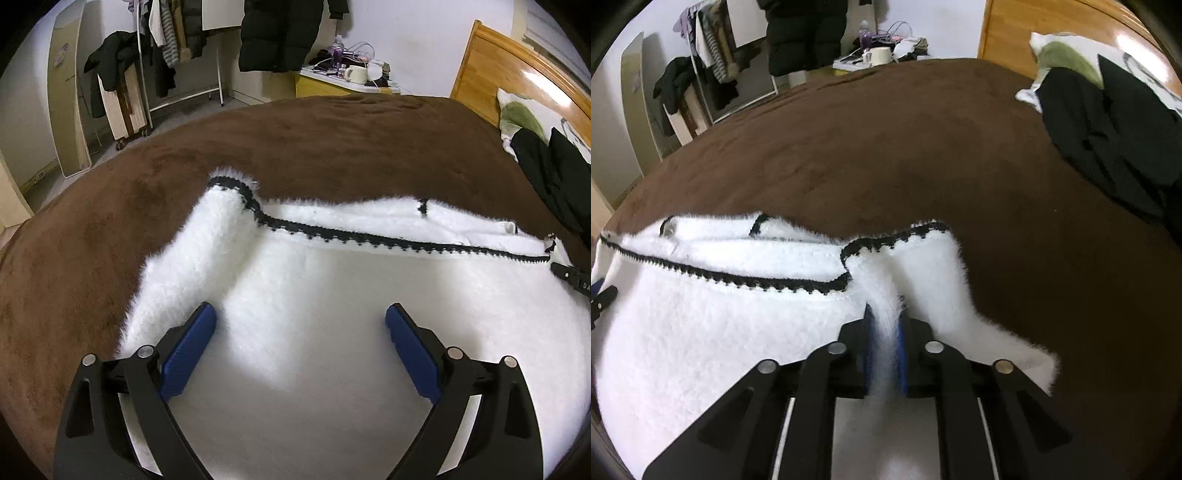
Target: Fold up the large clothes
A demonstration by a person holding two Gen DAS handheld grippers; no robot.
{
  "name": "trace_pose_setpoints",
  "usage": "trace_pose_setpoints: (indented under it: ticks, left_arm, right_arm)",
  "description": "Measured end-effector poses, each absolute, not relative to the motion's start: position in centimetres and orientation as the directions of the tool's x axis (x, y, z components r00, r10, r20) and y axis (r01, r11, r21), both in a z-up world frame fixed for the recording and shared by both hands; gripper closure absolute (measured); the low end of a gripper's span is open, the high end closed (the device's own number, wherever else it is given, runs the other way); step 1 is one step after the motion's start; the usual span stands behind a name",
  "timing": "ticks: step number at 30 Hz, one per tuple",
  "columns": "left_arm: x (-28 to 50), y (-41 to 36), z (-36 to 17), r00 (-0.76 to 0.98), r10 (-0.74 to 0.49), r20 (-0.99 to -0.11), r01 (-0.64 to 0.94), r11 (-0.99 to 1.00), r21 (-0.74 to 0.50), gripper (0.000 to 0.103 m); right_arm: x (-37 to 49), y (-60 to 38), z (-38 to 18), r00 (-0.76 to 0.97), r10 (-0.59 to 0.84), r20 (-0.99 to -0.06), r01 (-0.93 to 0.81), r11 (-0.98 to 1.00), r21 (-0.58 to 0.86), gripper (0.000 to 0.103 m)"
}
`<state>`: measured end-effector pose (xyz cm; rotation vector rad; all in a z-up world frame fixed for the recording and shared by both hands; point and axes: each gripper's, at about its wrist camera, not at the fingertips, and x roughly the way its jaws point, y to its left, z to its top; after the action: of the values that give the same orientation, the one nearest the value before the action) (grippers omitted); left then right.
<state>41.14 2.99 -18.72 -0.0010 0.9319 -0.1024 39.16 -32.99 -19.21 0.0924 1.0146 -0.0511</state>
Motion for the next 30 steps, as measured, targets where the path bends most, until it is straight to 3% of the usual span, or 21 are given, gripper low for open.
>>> trace_pose_setpoints:
  ticks: [3, 5, 6, 12, 15, 17, 19, 22, 30]
  left_arm:
    - [41.4, 3.0, -19.2, 0.598, -0.079, -0.798, 0.085, 0.996, -0.035, 0.011]
    - [41.4, 2.8, -19.2, 0.601, -0.07, -0.796, 0.088, 0.996, -0.021, 0.011]
    - [41.4, 2.8, -19.3, 0.604, -0.069, -0.794, 0.089, 0.996, -0.018, 0.011]
    - [42.2, 3.8, -19.5, 0.604, -0.065, -0.795, 0.095, 0.995, -0.01, 0.011]
    - [42.1, 4.1, -19.5, 0.607, -0.074, -0.791, 0.09, 0.996, -0.024, 0.011]
    - [42.1, 4.0, -19.6, 0.607, -0.071, -0.792, 0.09, 0.996, -0.02, 0.011]
    - [42.1, 4.1, -19.5, 0.605, -0.075, -0.792, 0.091, 0.996, -0.025, 0.011]
    - [42.1, 4.1, -19.5, 0.607, -0.072, -0.792, 0.089, 0.996, -0.022, 0.011]
    - [41.7, 4.2, -19.1, 0.603, -0.082, -0.794, 0.111, 0.994, -0.018, 0.012]
  right_arm:
    - [39.3, -32.7, -18.9, 0.534, 0.037, -0.845, 0.052, 0.996, 0.077, 0.069]
    - [38.8, -32.8, -18.0, 0.558, 0.064, -0.827, 0.043, 0.993, 0.106, 0.04]
    - [38.2, -32.8, -17.2, 0.576, 0.049, -0.816, 0.049, 0.994, 0.094, 0.036]
    - [36.0, -34.5, -15.4, 0.593, 0.017, -0.805, 0.089, 0.992, 0.086, 0.035]
    - [34.9, -35.9, -15.9, 0.575, 0.014, -0.818, 0.115, 0.989, 0.098, 0.039]
    - [34.5, -36.4, -17.0, 0.545, 0.007, -0.838, 0.134, 0.986, 0.096, 0.056]
    - [34.1, -37.0, -17.8, 0.537, 0.038, -0.843, 0.141, 0.981, 0.134, 0.059]
    - [33.9, -37.2, -18.1, 0.545, 0.079, -0.835, 0.129, 0.976, 0.177, 0.091]
    - [32.0, -36.9, -15.7, 0.584, -0.052, -0.81, 0.187, 0.98, 0.072, 0.092]
